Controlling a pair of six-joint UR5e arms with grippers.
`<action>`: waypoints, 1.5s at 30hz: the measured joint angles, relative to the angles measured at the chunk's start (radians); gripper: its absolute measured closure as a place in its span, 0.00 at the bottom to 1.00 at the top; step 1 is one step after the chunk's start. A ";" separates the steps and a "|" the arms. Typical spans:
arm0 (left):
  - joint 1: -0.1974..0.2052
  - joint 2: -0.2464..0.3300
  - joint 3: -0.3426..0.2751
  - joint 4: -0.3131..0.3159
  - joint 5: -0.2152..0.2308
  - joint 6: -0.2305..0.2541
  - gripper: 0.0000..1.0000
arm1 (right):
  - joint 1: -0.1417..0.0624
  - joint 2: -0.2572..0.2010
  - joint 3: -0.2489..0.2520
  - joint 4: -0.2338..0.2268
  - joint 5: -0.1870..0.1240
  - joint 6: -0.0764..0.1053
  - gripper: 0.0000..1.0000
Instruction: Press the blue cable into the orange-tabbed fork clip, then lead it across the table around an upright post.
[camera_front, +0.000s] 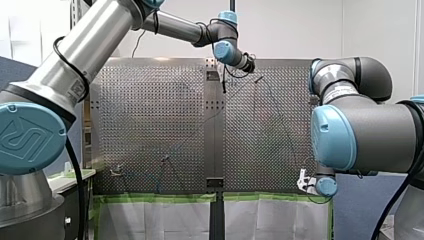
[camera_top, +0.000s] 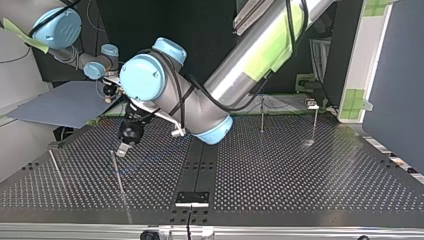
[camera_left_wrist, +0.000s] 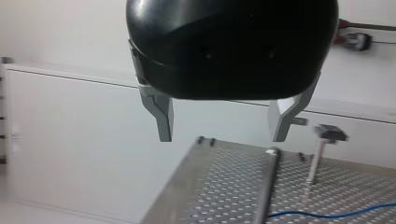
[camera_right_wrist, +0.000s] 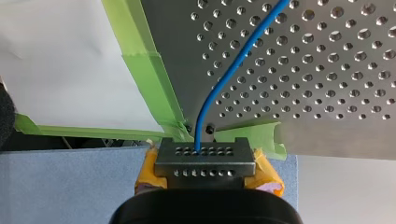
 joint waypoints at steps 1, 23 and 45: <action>-0.002 -0.008 0.007 -0.008 -0.002 0.007 0.00 | 0.000 0.000 0.000 0.000 0.000 0.000 1.00; -0.010 -0.035 0.031 -0.036 -0.032 0.057 0.00 | -0.004 0.001 -0.001 0.002 0.001 0.005 1.00; -0.015 -0.034 0.030 -0.064 -0.170 0.101 0.00 | -0.003 0.000 -0.001 0.001 -0.001 0.008 1.00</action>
